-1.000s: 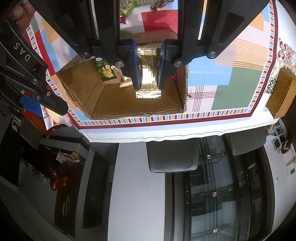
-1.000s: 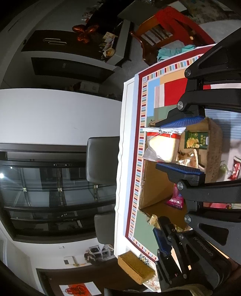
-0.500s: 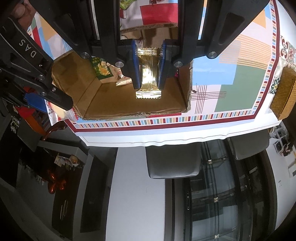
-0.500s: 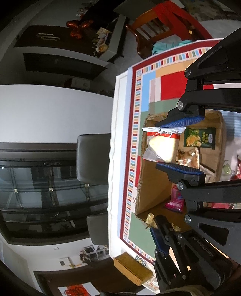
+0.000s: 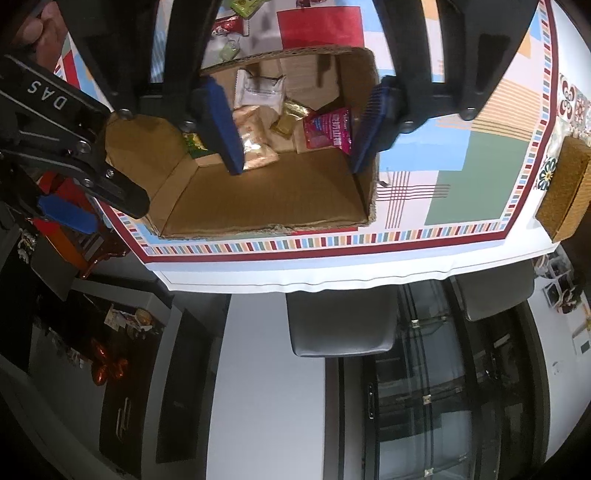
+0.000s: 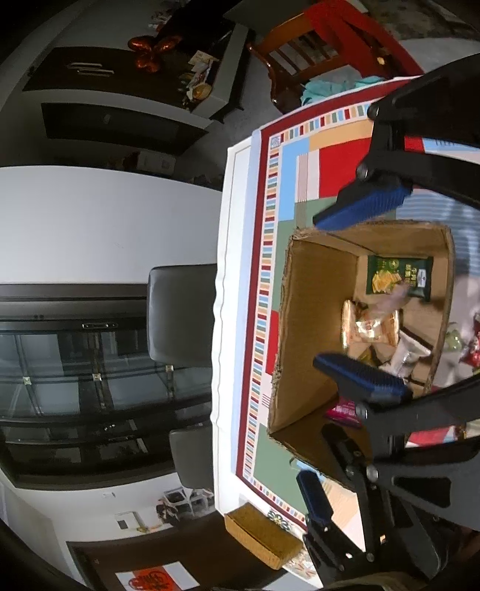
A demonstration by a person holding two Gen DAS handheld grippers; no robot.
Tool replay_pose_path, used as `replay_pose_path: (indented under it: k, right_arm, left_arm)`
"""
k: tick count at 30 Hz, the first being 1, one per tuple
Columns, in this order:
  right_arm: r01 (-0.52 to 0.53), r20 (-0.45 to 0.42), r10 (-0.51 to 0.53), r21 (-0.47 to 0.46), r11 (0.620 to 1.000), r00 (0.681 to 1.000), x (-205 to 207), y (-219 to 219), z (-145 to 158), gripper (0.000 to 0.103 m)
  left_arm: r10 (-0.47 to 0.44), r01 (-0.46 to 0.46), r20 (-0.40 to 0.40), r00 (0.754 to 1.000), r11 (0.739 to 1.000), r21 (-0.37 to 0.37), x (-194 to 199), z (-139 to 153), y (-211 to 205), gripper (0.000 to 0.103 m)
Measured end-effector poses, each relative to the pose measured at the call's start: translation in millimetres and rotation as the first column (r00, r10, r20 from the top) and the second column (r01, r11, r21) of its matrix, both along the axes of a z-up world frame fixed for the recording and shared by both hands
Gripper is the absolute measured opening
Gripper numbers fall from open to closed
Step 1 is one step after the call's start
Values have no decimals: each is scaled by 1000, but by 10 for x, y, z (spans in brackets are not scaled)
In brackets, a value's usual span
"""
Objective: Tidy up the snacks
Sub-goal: 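Open the left tool over the box while the right tool releases the cake packet, then withdraw both open tools from the box toward the remaining snacks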
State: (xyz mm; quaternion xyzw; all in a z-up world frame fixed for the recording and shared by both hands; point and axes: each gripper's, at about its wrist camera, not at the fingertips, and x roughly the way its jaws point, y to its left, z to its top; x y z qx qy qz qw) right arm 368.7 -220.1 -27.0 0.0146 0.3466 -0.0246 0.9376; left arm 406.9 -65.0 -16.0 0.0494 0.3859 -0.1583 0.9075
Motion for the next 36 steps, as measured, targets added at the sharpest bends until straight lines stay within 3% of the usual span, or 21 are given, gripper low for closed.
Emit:
replay_pose_path:
  k: [6,36]
  right_arm:
    - [20,18,-20,-9,1000,1000,-75,-17,76,79]
    - [60,45,-60,-8,998,997,-660,227,120,79]
  left_arm:
    - [23,-23,18,1000,1000,3,-68,63,80,72]
    - [21,-21,61,998,1000,4,-634,154,397,72]
